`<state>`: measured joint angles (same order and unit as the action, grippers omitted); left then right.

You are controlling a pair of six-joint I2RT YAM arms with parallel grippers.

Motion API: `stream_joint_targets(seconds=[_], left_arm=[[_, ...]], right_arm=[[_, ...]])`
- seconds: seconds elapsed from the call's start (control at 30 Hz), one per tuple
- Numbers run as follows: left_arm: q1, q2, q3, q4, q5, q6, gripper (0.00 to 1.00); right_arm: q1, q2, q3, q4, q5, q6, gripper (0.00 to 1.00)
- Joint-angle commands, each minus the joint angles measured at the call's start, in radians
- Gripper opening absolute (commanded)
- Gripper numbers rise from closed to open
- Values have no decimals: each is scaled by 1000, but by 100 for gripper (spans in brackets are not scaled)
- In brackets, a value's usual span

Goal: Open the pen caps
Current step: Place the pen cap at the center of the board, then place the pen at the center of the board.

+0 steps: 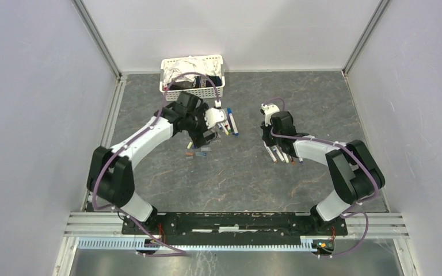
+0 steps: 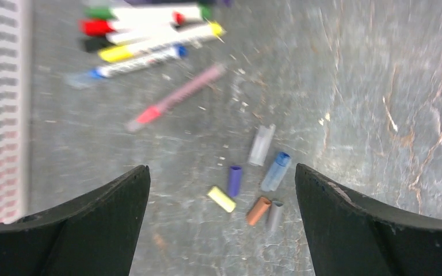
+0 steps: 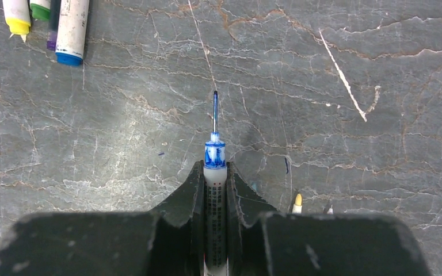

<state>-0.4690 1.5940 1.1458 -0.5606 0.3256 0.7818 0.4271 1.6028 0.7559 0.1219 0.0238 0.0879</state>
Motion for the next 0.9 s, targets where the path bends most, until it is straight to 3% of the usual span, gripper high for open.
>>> stream_joint_targets(seconds=[0.0,0.17,0.43,0.63,0.87], left_arm=[[1,-130,148,-89,-9,-129,100],[16,-186,260,-220,-17,-157,100],[24,-256,282,-273,-86,-226,100],[26,-301,283,-285,-108,-232,100],[29,-327,314,-310,-140,-225,100]], right_arm=[[-4,15,-19,88,2,-22,0],[-5,25,-58,124,18,-20,2],[-5,21,-108,153,29,-2,7],[-4,-38,-127,148,32,36,25],[-5,-166,-120,111,37,68,39]])
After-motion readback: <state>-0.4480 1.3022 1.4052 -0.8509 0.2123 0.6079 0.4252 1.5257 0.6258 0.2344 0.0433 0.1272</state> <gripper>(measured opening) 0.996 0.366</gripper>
